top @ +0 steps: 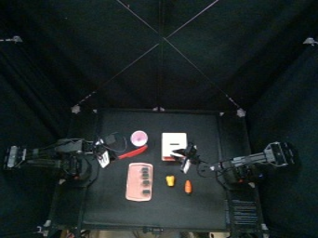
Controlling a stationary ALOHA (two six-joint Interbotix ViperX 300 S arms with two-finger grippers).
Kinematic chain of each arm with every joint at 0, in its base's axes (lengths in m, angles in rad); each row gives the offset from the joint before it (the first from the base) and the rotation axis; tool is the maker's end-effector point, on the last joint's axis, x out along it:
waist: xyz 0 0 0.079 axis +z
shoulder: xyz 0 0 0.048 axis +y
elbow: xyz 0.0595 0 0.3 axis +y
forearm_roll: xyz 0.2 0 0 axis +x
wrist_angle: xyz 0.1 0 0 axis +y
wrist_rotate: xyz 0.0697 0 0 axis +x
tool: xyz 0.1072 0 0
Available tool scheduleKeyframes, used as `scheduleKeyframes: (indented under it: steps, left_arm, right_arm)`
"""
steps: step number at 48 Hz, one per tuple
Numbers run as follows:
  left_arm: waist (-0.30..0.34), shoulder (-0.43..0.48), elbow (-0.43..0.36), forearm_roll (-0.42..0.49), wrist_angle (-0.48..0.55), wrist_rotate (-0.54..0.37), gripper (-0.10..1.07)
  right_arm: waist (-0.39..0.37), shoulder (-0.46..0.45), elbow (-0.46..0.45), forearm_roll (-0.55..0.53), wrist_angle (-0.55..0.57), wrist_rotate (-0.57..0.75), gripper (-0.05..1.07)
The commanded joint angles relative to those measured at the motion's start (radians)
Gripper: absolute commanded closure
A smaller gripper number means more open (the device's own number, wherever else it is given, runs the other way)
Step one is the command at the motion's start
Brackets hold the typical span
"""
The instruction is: Put knife in cup
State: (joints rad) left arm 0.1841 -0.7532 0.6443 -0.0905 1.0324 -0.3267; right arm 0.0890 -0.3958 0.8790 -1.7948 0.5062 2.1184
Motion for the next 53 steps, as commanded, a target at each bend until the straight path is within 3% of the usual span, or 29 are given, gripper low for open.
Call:
scheduleKeyframes:
  steps: [1, 11, 20, 28, 35, 41, 53]
  left_arm:
    - [0.063, 0.028, -0.083, 0.000, 0.080, 0.000, 0.68]
    - [0.141, 0.120, -0.192, -0.048, 0.192, 0.003, 0.68]
    - [0.158, 0.258, -0.284, -0.097, 0.311, 0.012, 0.68]
    - [0.202, 0.345, -0.371, -0.060, 0.436, 0.018, 0.68]
    - [0.255, 0.371, -0.411, -0.015, 0.442, 0.021, 0.68]
    - [0.302, 0.402, -0.410, -0.029, 0.443, 0.040, 0.68]
    - [0.313, 0.489, -0.413, -0.098, 0.456, 0.126, 0.68]
  right_arm:
    - [0.000, -0.018, -0.011, 0.003, 0.008, 0.003, 0.35]
    - [-0.002, -0.018, -0.008, 0.014, 0.008, 0.003, 0.35]
    - [-0.005, -0.014, -0.006, 0.014, 0.009, 0.002, 0.35]
    - [-0.005, -0.014, -0.005, 0.012, 0.009, 0.002, 0.35]
    - [-0.005, -0.014, -0.003, 0.014, 0.009, 0.002, 0.35]
    - [-0.006, -0.014, -0.005, 0.014, 0.009, 0.002, 0.35]
    - [-0.005, -0.012, -0.003, 0.014, 0.009, 0.002, 0.35]
